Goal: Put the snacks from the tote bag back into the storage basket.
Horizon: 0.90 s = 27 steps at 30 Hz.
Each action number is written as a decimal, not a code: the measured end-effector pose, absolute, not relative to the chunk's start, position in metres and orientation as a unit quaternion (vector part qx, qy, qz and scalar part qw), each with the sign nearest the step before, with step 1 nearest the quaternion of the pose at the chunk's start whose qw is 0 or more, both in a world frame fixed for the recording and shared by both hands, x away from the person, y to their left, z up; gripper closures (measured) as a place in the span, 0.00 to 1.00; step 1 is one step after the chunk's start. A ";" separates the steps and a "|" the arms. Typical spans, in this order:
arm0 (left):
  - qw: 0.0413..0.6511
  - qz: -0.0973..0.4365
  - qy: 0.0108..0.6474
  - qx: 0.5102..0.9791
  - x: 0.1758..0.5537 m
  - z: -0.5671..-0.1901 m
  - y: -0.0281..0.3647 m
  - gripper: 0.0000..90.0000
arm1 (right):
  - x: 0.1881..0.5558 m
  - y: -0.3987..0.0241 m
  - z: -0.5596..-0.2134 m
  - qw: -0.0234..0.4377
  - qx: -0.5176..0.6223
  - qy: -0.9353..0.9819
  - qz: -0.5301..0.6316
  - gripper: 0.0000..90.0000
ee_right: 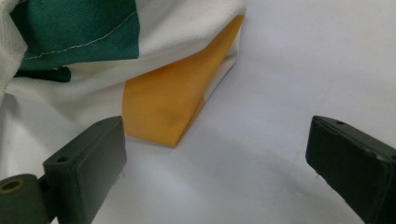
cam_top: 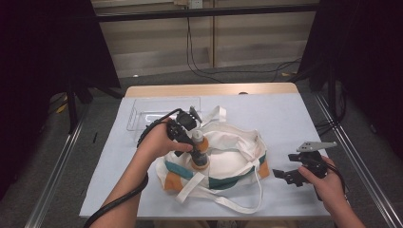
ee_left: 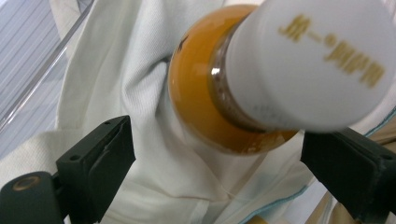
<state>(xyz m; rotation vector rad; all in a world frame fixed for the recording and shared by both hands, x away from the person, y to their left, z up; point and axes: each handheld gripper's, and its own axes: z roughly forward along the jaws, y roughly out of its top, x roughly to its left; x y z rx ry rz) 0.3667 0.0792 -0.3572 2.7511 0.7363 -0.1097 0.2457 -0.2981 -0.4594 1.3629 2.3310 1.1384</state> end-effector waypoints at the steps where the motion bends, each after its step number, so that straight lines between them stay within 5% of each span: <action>1: 0.147 -0.037 0.259 0.954 0.367 -0.357 0.078 0.10 | 0.246 -0.298 -0.460 0.105 0.461 0.791 0.387 0.05; 27: 0.148 -0.041 0.252 0.955 0.372 -0.362 0.066 0.18 | 0.246 -0.299 -0.459 0.103 0.462 0.791 0.388 0.05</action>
